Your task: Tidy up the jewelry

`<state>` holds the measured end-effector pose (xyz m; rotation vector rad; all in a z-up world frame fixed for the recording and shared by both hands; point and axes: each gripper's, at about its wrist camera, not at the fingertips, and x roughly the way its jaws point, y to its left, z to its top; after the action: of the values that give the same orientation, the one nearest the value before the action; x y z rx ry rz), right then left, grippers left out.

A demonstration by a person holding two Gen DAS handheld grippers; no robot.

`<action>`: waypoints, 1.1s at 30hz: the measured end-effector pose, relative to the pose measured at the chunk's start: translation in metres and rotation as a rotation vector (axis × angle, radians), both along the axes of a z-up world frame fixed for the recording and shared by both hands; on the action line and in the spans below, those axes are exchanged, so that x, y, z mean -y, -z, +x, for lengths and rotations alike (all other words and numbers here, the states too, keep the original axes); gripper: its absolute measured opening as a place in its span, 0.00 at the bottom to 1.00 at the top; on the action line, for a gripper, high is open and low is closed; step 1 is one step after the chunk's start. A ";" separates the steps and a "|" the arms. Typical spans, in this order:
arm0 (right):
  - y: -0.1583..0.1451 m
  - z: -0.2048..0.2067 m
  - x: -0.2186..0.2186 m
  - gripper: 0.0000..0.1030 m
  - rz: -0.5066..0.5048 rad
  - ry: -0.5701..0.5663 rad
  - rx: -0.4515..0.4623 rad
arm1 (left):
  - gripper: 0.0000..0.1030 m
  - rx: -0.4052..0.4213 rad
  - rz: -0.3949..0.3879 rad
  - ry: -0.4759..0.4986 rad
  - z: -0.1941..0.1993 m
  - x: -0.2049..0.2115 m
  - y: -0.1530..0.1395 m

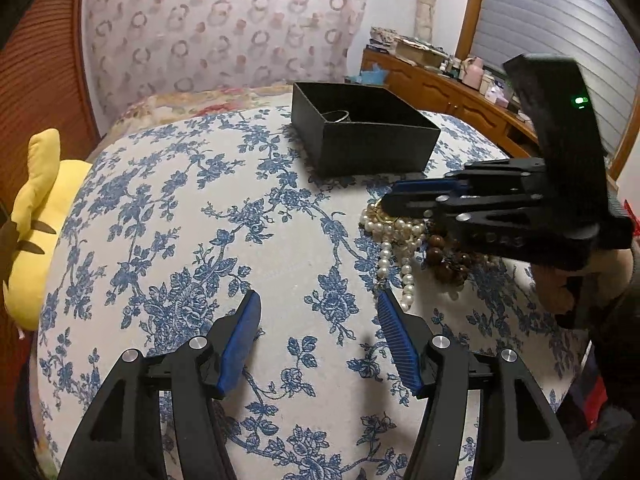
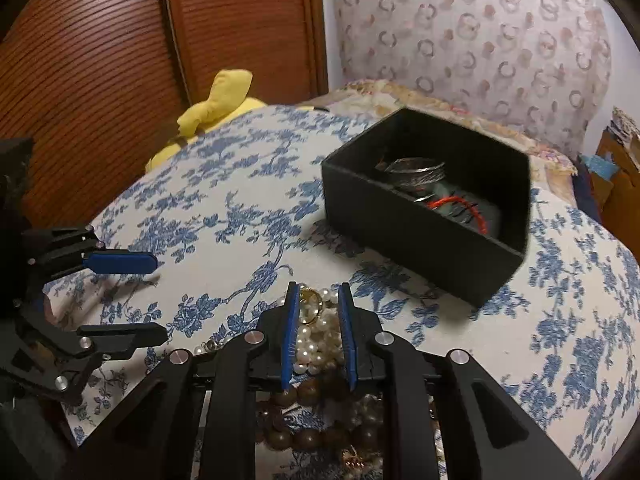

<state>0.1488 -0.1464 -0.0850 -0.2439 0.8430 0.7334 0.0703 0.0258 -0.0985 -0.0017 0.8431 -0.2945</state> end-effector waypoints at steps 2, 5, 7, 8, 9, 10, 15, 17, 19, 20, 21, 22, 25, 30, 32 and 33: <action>0.002 0.000 -0.002 0.20 -0.008 -0.004 -0.002 | 0.57 0.004 -0.008 0.004 -0.002 0.001 -0.001; 0.002 0.001 -0.002 0.09 -0.005 -0.006 0.001 | 0.57 0.002 -0.015 0.005 -0.003 0.001 -0.001; 0.002 0.000 -0.001 0.08 0.002 -0.012 0.002 | 0.57 0.000 -0.013 0.004 -0.003 0.002 0.000; 0.001 0.000 0.000 0.08 0.005 -0.008 0.006 | 0.57 -0.001 -0.013 0.004 -0.003 0.002 0.000; 0.000 0.000 0.002 0.08 0.012 -0.003 0.009 | 0.57 0.000 -0.014 0.004 -0.003 0.002 0.000; -0.001 0.000 0.004 0.08 0.021 0.002 0.012 | 0.57 -0.001 -0.016 0.006 -0.002 0.002 0.000; -0.013 -0.003 0.019 0.08 0.068 0.026 0.035 | 0.57 -0.005 -0.005 0.016 0.003 0.009 0.003; -0.017 -0.005 0.024 0.08 0.080 0.033 0.043 | 0.57 -0.009 -0.003 0.022 0.006 0.012 0.004; -0.021 -0.007 0.029 0.07 0.081 0.039 0.053 | 0.57 -0.014 -0.006 0.030 0.011 0.015 0.005; -0.022 -0.008 0.031 0.07 0.082 0.042 0.058 | 0.57 -0.015 -0.007 0.033 0.013 0.017 0.004; -0.024 -0.011 0.035 0.07 0.083 0.045 0.063 | 0.55 -0.017 -0.009 0.039 0.015 0.019 0.005; -0.025 -0.012 0.038 0.07 0.085 0.047 0.065 | 0.53 -0.019 -0.011 0.043 0.017 0.021 0.005; -0.026 -0.015 0.045 0.07 0.091 0.055 0.071 | 0.42 -0.041 -0.025 0.058 0.026 0.025 0.008; -0.030 -0.011 0.052 0.08 0.131 0.062 0.058 | 0.38 -0.044 -0.008 0.087 0.035 0.037 0.009; -0.026 -0.007 0.053 0.08 0.119 0.080 0.058 | 0.35 -0.043 0.000 0.091 0.037 0.041 0.009; -0.023 -0.003 0.055 0.08 0.115 0.097 0.047 | 0.33 -0.039 0.009 0.093 0.039 0.043 0.010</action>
<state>0.1453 -0.2015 -0.0621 -0.1161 0.7603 0.6806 0.1089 -0.0174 -0.1081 0.0408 0.8842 -0.3789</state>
